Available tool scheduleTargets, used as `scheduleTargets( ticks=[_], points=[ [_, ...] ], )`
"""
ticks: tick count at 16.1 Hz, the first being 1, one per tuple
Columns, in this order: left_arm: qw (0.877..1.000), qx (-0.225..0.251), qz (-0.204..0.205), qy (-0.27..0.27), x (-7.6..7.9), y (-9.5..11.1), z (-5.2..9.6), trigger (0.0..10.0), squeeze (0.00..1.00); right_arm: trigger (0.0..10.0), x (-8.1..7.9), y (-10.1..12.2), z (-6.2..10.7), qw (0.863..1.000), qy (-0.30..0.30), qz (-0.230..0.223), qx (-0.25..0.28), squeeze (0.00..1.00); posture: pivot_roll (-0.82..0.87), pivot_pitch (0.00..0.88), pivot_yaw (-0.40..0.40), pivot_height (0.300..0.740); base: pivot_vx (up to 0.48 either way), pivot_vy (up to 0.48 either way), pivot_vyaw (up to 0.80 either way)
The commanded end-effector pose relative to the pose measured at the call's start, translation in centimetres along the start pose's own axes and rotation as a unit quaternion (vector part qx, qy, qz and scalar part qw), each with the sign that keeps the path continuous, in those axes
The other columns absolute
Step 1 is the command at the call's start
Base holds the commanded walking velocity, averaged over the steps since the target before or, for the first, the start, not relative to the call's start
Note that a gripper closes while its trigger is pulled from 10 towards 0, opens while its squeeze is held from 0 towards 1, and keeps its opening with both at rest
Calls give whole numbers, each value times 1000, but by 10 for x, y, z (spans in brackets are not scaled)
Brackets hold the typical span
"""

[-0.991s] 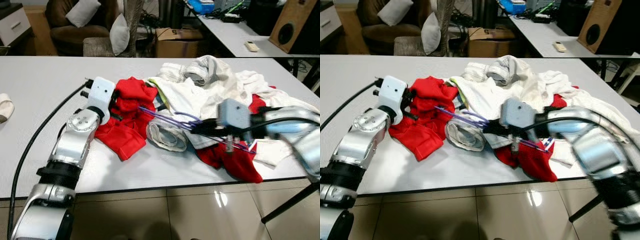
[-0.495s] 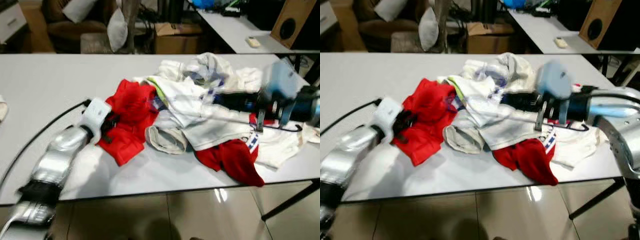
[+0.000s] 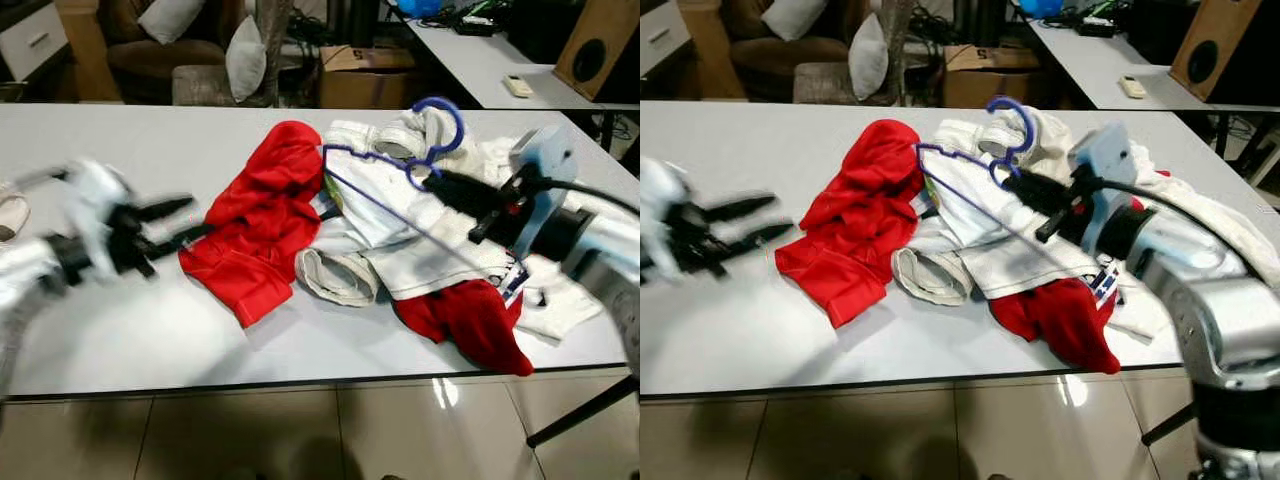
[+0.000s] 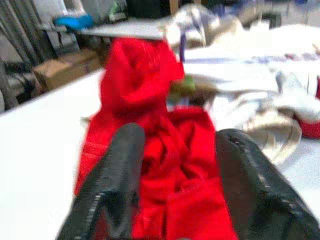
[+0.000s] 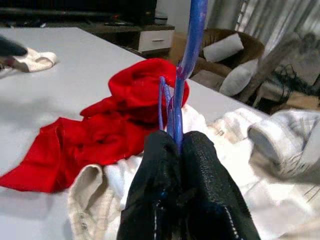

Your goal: Hang hanger

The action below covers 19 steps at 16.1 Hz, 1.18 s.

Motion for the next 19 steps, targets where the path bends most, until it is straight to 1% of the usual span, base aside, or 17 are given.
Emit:
scheduleTargets(
  ticks=[1, 2, 3, 4, 5, 6, 7, 8, 10, 11, 12, 14, 16, 17, 19],
  points=[
    [1000, 24, -5, -1, 1, 16, 1, 10000, 1000, 10000, 3, 8, 4, 1000, -14, -7, 10, 0, -78, 0, -19, 740, 0, 0, 0],
    [997, 71, 3, 39, -9, 34, -9, 10000, 1000, 10000, -17, 10, 10, 999, 36, -14, 11, 0, -83, 0, -13, 740, 0, 0, 0],
    [994, 89, 10, 66, -15, 39, -18, 10000, 1000, 10000, -36, 8, 21, 995, 101, -10, -1, 0, -86, 0, -10, 740, 0, 0, 0],
    [991, 100, 14, 90, -20, 39, -26, 10000, 1000, 10000, -47, 4, 32, 990, 142, 0, -19, 0, -92, 0, -8, 740, 0, 0, 0],
    [988, 105, 19, 109, -23, 38, -31, 10000, 1000, 10000, -49, 3, 38, 988, 153, 4, -30, 0, -99, 0, -4, 740, 0, 0, 0],
    [987, 106, 25, 115, -24, 37, -33, 10000, 1000, 10000, -49, 4, 39, 987, 155, 5, -32, 0, -99, 0, -4, 740, 0, 0, 0],
    [985, 104, 36, 133, -25, 30, -41, 10000, 1000, 10000, -50, 6, 47, 984, 170, 21, -40, 0, -107, 0, 1, 740, 0, 0, 0],
    [983, 106, 45, 142, -23, 24, -47, 10000, 1000, 10000, -47, 9, 55, 983, 175, 25, -44, 0, -111, 0, 4, 740, 0, 0, 0],
    [980, 107, 49, 159, -24, 20, -49, 10000, 804, 10000, -41, 18, 61, 986, 166, 7, -26, 0, -106, 0, 2, 740, 0, 0, 0],
    [978, 108, 46, 172, -24, 17, -49, 10000, 537, 10000, -35, 31, 66, 987, 158, -15, 3, 0, -102, 0, -2, 740, 0, 0, 0],
    [974, 105, 45, 194, -26, 9, -47, 10000, 0, 10000, -33, 45, 71, 986, 157, -39, 41, 0, -103, 0, -5, 740, 0, 0, 0],
    [971, 103, 43, 213, -29, 4, -47, 10000, 0, 10000, -32, 46, 74, 987, 151, -40, 45, 0, -112, 0, -3, 740, 0, 0, 0],
    [969, 105, 39, 220, -28, 3, -50, 10000, 0, 10000, -26, 48, 74, 991, 119, -33, 56, 0, -115, 0, 3, 740, 0, 0, 0],
    [970, 104, 23, 219, -25, 5, -55, 10000, 0, 10000, -17, 49, 69, 994, 82, -31, 63, 0, -121, 0, 12, 740, 0, 0, 0],
    [970, 113, 29, 215, -21, 8, -60, 10000, 0, 10000, -8, 54, 60, 995, 40, -38, 87, 0, -121, 0, 16, 740, 0, 0, 0]
  ],
)
Point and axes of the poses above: a point about 5 cm out from each wrist's last joint towards the gripper, its own z axis pointing back from the gripper into the wrist, its own y axis along the axis of the wrist's last joint, x = y × z, the point moved 6 cm from there along -z, pointing out of the wrist towards the gripper, and after that the axes turned 14 degrees about z, right-handed, at the moved point
